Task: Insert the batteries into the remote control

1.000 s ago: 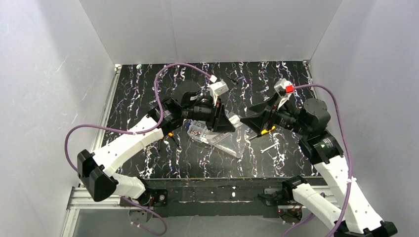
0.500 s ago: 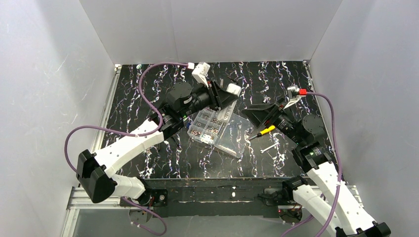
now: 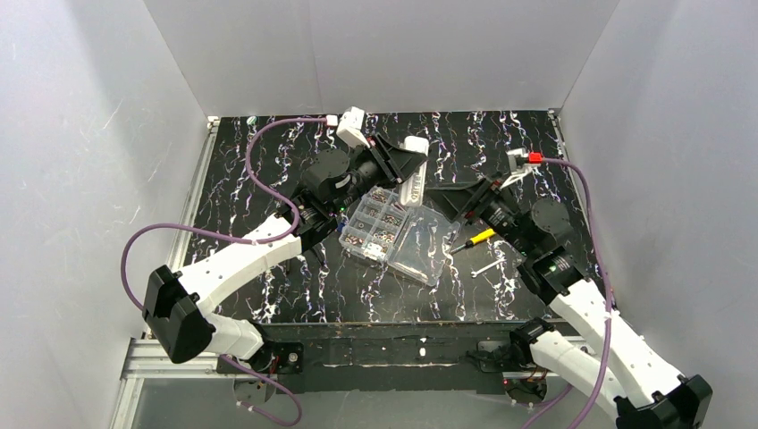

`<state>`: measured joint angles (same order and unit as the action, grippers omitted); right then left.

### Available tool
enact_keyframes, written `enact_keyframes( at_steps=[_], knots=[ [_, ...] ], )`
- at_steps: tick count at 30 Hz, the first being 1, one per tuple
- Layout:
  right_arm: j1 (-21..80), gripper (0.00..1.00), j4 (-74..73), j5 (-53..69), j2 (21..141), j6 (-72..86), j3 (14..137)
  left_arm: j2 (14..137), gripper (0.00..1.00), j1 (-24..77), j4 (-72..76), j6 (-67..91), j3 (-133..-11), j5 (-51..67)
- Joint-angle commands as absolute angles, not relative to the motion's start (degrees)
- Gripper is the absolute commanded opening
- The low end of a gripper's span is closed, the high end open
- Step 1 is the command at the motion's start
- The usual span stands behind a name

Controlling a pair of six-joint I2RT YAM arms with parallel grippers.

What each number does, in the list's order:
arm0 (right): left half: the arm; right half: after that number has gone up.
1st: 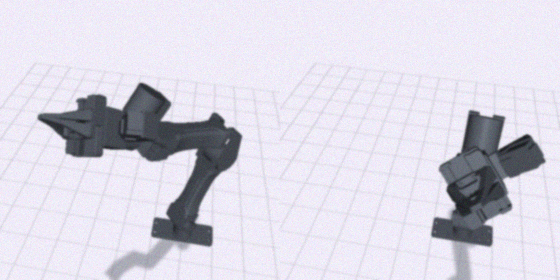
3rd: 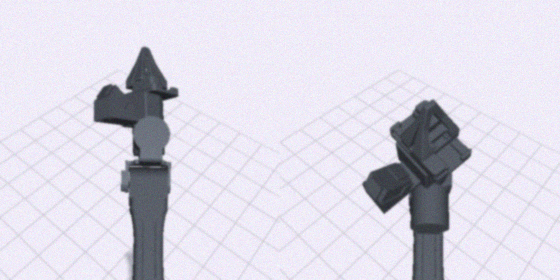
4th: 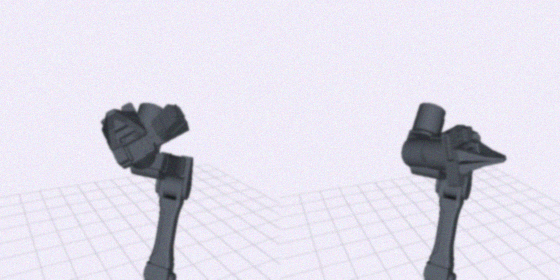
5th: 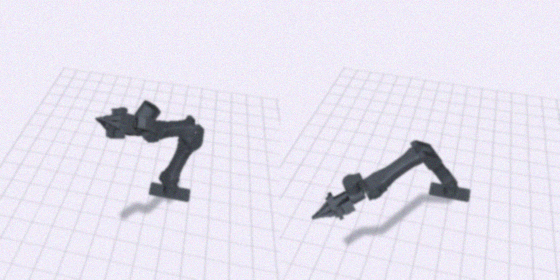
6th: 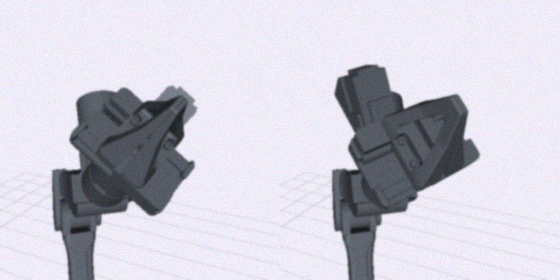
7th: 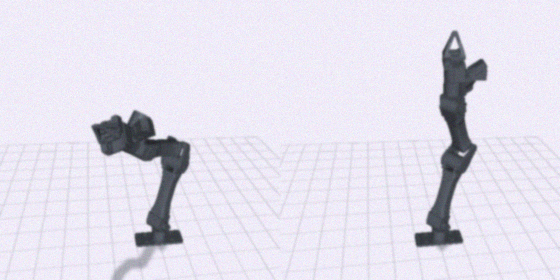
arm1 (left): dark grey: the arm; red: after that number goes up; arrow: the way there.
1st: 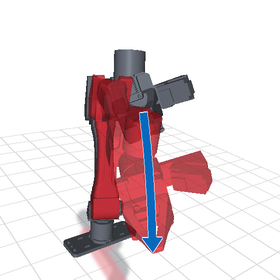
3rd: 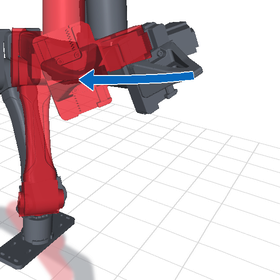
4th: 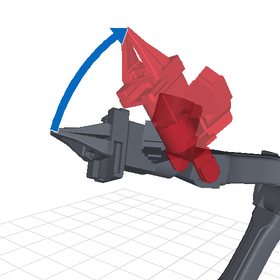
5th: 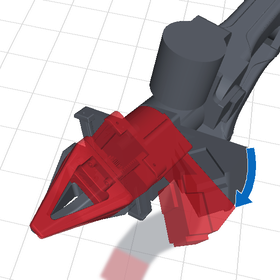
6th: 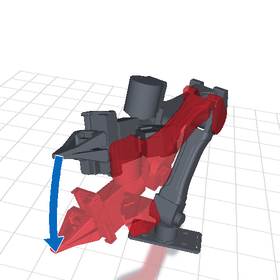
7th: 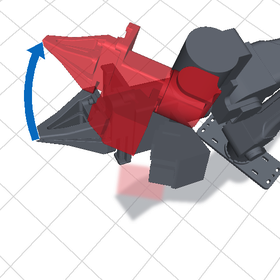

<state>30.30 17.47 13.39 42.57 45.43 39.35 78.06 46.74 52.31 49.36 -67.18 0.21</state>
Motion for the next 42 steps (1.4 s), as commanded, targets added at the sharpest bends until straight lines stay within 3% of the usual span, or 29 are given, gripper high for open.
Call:
enact_keyframes(
  at_steps=[1,13,33,42],
  knots=[
    [36.5,0.85,12.8,3.7,44.9,38.3,46.2,76.6,0.0,47.0,50.4,48.3,-69.5,-3.6],
    [45.1,0.87,4.4,-15.5,52.6,38.6,51.3,77.1,0.0,48.0,46.1,45.1,-70.7,-4.5],
    [48.2,0.81,5.0,-11.3,57.4,39.0,51.5,79.0,0.0,48.1,45.7,46.4,-71.9,-6.0],
    [48.7,0.66,4.6,-8.6,58.6,40.7,51.1,79.2,0.0,48.1,44.5,46.3,-71.5,-7.4]
  ],
)
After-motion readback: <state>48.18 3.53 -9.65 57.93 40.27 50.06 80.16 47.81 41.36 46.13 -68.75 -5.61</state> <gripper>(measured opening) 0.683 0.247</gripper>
